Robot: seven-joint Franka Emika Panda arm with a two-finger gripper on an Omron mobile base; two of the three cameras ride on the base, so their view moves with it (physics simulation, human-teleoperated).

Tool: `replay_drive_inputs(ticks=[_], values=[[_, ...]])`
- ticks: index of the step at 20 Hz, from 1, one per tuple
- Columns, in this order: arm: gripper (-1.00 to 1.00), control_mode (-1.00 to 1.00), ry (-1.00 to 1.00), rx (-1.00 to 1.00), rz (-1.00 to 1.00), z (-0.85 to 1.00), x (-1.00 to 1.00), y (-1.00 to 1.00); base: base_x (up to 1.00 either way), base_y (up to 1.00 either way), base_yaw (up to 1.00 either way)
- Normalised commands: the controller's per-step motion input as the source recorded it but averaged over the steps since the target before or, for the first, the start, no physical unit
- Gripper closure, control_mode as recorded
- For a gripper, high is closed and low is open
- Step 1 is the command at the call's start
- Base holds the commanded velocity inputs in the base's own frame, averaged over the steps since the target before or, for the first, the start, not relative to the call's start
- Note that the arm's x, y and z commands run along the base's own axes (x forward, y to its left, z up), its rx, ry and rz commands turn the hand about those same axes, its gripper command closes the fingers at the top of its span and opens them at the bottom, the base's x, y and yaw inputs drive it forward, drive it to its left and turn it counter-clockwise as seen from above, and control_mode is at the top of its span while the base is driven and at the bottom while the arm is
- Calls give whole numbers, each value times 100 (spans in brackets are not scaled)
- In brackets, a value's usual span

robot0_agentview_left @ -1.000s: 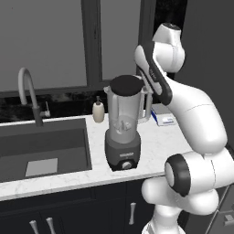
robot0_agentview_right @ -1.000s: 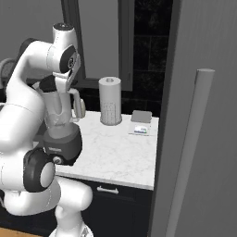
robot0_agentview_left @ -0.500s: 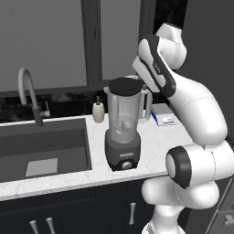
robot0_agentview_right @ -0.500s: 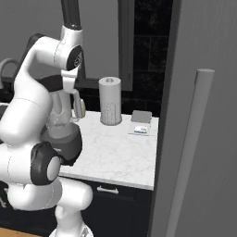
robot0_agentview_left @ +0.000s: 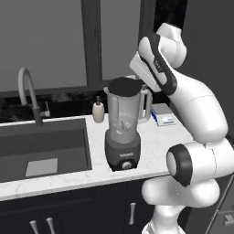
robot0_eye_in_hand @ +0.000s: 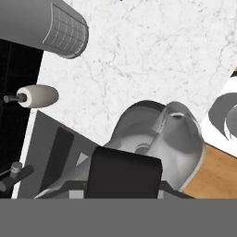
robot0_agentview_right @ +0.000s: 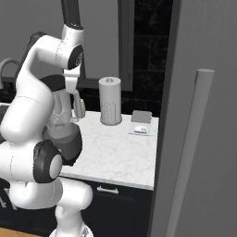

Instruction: Close the lid blender by securely placing the lid on top.

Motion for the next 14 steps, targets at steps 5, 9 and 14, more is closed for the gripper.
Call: replay_drive_inputs(ticks=[5, 9, 14], values=[[100, -100, 0, 0, 0, -16, 0, 22, 0, 0, 0], [-100, -100, 0, 0, -6, -35, -6, 18, 0, 0, 0], [-100, -100, 0, 0, -7, -13, -2, 14, 0, 0, 0]])
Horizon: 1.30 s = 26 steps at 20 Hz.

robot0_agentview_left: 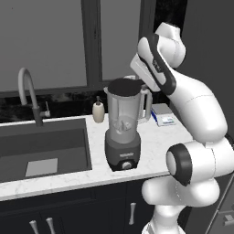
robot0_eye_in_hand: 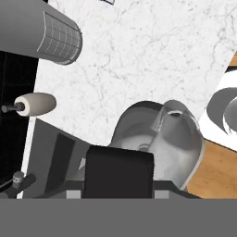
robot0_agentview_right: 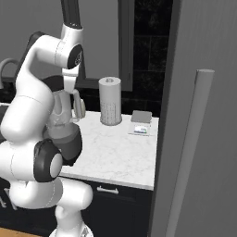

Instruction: Close the lid blender by securely placing the lid on top.

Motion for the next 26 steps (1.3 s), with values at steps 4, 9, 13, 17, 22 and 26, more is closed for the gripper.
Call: replay_drive_inputs(ticks=[4, 9, 13, 17, 22, 26], values=[[-100, -100, 0, 0, -7, -2, 0, 0, 0, 0, 0], [-100, -100, 0, 0, -5, -11, 0, 0, 0, 0, 0], [-100, -100, -5, 1, -4, -1, 0, 0, 0, 0, 0], [-100, -100, -14, 5, -2, 0, -33, 0, 0, 0, 0], [-100, -100, -16, 7, 0, 0, -72, 0, 0, 0, 0], [-100, -100, -16, 6, 0, 4, -81, 0, 0, 0, 0]])
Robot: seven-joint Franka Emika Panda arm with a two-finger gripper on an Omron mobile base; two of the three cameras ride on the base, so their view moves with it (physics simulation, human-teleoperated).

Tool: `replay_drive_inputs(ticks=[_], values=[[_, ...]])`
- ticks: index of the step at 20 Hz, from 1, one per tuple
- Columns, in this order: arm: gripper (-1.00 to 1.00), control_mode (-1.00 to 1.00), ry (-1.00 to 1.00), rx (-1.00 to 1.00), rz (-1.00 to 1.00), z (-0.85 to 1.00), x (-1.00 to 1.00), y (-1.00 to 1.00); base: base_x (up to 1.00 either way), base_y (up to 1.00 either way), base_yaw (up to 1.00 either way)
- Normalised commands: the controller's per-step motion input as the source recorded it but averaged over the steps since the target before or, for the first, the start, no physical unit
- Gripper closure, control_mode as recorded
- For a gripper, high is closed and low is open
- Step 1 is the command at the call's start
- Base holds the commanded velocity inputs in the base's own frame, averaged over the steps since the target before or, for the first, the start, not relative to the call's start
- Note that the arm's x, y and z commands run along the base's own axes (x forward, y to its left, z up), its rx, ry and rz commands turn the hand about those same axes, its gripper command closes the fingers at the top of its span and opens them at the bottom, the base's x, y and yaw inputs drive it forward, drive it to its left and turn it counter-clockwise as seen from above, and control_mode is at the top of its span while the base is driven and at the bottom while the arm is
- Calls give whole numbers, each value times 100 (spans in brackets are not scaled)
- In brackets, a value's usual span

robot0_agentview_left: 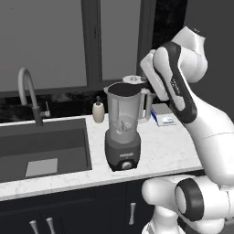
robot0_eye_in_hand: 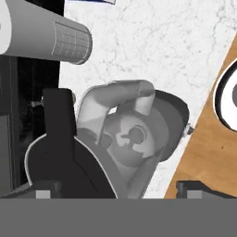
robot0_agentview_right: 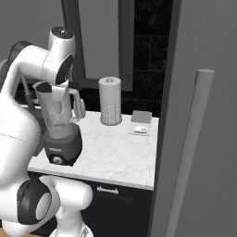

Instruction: Close the lid blender by securely placing the lid on top.

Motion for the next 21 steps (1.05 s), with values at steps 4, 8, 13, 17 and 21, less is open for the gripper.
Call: replay_drive_inputs(ticks=[4, 8, 13, 17, 21], values=[[-100, -100, -20, 4, 0, 9, -80, 0, 0, 0, 0], [-100, -100, -16, 1, -4, 11, -83, 10, 0, 0, 0], [-100, -100, -8, 0, -7, 6, -79, 34, 0, 0, 0], [-100, -100, -2, 0, -7, 4, -66, 39, 0, 0, 0], [-100, -100, 0, 0, -2, 0, -24, 26, 0, 0, 0]])
